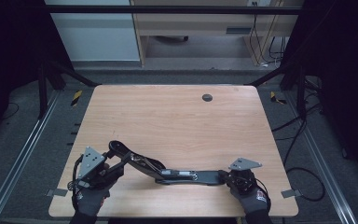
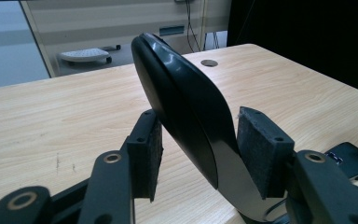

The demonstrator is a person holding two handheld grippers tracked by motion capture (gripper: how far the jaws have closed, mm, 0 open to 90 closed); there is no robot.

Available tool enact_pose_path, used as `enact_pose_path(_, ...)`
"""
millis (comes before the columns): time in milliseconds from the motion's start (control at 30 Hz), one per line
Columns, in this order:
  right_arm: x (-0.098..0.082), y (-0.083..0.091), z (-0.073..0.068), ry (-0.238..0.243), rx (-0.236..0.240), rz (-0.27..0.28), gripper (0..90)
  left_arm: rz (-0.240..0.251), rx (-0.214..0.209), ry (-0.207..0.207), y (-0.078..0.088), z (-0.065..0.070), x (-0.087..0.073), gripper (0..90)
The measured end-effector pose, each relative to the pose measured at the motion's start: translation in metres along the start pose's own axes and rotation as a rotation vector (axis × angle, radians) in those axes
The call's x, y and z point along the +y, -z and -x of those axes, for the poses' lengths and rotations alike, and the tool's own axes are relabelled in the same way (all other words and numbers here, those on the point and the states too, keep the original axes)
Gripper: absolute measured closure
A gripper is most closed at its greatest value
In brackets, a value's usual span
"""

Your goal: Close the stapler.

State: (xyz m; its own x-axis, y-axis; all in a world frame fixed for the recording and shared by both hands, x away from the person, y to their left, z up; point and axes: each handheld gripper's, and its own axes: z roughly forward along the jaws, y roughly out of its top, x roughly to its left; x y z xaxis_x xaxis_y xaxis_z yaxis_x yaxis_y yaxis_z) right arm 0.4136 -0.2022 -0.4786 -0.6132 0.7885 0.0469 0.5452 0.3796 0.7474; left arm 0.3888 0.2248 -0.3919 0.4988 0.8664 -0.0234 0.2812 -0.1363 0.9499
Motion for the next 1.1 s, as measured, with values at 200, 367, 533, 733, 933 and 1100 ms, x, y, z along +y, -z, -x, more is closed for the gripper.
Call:
enact_pose_path(200, -0.0007, -0.0032, -0.0013, 0.024, 0.013, -0.022, 90.0, -0.001, -0.002, 0.007, 0.0002, 0.0003, 0.0008, 51.5)
enact_pose_path(367, -0.0012, -0.0053, -0.0014, 0.036, 0.026, -0.03, 90.0, -0.002, -0.002, 0.002, 0.0002, 0.0014, 0.0019, 51.9)
enact_pose_path(533, -0.0017, -0.006, -0.0013, 0.023, 0.024, -0.037, 90.0, 0.0, -0.003, -0.002, -0.0002, 0.0023, 0.0028, 52.1)
enact_pose_path(733, -0.0024, -0.0086, -0.002, 0.033, 0.028, -0.046, 90.0, 0.005, -0.005, -0.003, -0.0008, 0.0044, 0.0042, 52.4)
enact_pose_path(933, -0.003, -0.009, -0.0021, 0.029, 0.032, -0.044, 90.0, 0.006, -0.009, -0.007, -0.0014, 0.0062, 0.006, 52.9)
enact_pose_path(1100, -0.0032, -0.009, -0.0026, 0.017, 0.03, -0.044, 90.0, 0.004, -0.013, -0.01, -0.002, 0.0085, 0.0084, 53.3)
